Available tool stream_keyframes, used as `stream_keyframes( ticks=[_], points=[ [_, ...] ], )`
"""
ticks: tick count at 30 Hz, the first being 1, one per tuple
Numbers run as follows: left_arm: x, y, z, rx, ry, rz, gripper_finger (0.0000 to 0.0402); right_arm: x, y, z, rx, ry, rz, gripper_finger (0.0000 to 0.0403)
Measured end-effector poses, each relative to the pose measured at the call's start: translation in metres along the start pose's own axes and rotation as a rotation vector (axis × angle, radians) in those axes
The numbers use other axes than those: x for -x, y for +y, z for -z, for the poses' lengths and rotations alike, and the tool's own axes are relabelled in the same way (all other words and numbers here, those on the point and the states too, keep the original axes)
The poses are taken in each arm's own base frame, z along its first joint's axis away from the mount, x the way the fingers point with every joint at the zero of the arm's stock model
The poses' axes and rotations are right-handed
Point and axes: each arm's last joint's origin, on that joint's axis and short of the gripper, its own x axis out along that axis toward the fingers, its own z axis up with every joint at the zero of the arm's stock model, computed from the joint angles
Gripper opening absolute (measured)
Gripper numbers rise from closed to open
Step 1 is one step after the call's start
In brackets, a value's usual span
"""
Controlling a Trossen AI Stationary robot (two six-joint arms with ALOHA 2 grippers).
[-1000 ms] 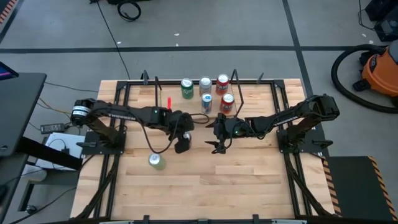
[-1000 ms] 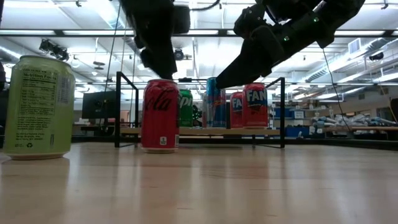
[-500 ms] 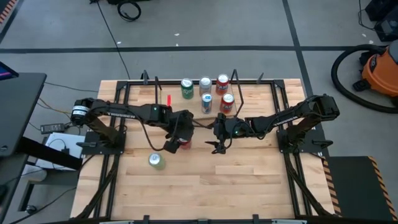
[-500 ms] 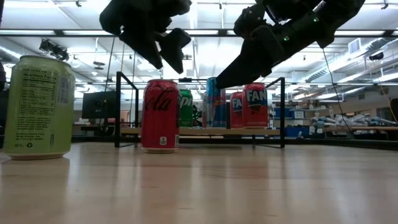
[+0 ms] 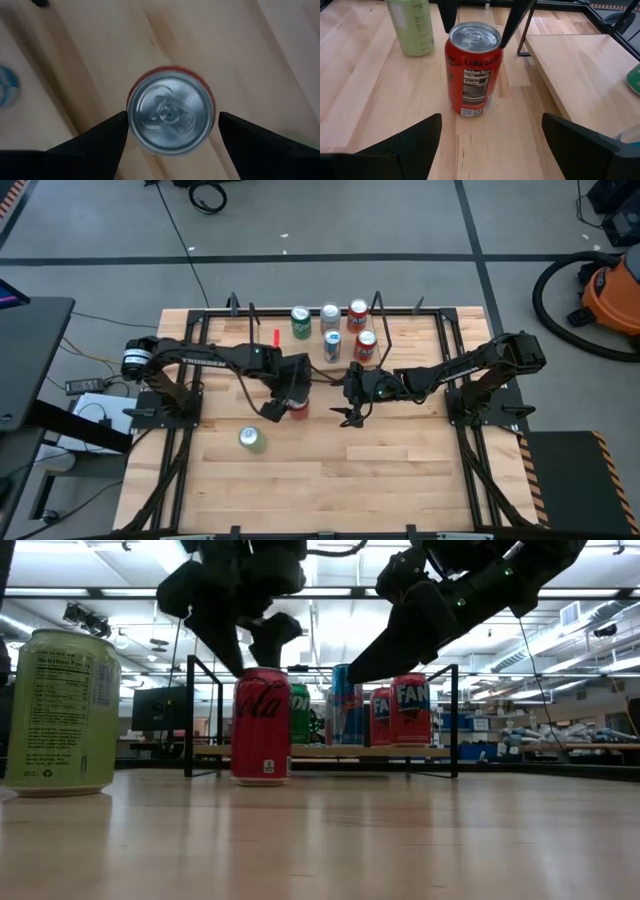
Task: Place canned beverage on shelf
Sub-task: Put the red-black soda can on the shelf aligned with the green soda can
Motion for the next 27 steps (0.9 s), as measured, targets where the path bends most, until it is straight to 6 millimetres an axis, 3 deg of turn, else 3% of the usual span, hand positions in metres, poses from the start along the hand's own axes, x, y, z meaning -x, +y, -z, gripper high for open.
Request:
stream_keyframes(
  ticks=[11, 21, 27],
  points=[
    [-0.0074, -0.0009, -0.0026, 0.124, 0.002, 0.02, 0.0316, -0.0001, 0.0001, 0.0002, -0.002, 0.002, -0.002, 0.0354],
    [-0.0069, -0.0003, -0.0036, 0.59, 0.001, -0.009, 0.0291, -0.0001, 0.0, 0.0001, -0.008, 0.001, 0.0, 0.0354],
    [-0.007, 0.0007, -0.0042, 0.771, -0.008, -0.043, 0.0289, -0.0001, -0.0001, 0.0004, -0.017, 0.004, 0.003, 0.0354]
  ],
)
